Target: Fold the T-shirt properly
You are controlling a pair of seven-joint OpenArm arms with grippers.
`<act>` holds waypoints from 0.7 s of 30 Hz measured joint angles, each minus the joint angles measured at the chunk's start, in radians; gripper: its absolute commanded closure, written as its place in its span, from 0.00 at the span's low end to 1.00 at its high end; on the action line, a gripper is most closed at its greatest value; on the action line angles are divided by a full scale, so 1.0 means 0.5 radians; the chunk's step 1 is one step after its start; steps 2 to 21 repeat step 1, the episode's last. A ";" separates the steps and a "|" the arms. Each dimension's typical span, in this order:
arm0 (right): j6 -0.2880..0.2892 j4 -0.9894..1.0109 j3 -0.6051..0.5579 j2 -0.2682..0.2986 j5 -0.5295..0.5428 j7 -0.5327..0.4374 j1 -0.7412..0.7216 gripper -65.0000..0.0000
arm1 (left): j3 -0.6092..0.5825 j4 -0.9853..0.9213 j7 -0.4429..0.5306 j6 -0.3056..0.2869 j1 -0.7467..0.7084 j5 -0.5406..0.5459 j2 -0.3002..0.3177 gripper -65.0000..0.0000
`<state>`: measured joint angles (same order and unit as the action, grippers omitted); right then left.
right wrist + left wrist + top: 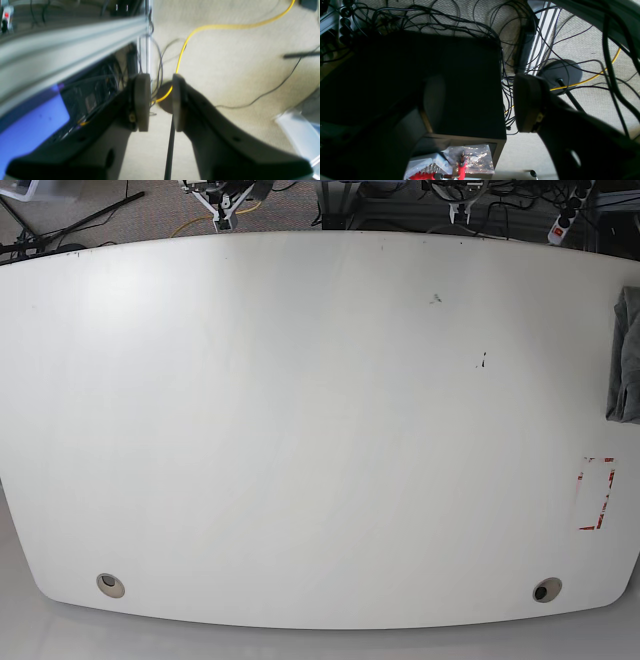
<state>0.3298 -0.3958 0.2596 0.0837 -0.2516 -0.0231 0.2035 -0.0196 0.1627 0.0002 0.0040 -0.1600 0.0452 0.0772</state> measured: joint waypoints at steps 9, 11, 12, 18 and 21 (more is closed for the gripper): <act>-0.002 0.015 0.000 0.004 0.000 -0.002 -0.002 0.78 | 0.000 0.000 0.001 0.000 0.001 0.000 0.001 0.40; -0.002 0.015 0.000 0.004 0.000 -0.002 -0.002 0.78 | 0.000 0.000 0.001 0.000 0.001 0.000 0.001 0.40; -0.002 0.015 0.000 0.004 0.000 -0.002 -0.002 0.78 | 0.000 0.000 0.001 0.000 0.001 0.000 0.001 0.40; -0.002 0.015 0.000 0.004 0.000 -0.002 -0.002 0.78 | 0.000 0.000 0.001 0.000 0.001 0.000 0.001 0.40; -0.002 0.015 0.000 0.004 0.000 -0.002 -0.002 0.78 | 0.000 0.000 0.001 0.000 0.001 0.000 0.001 0.40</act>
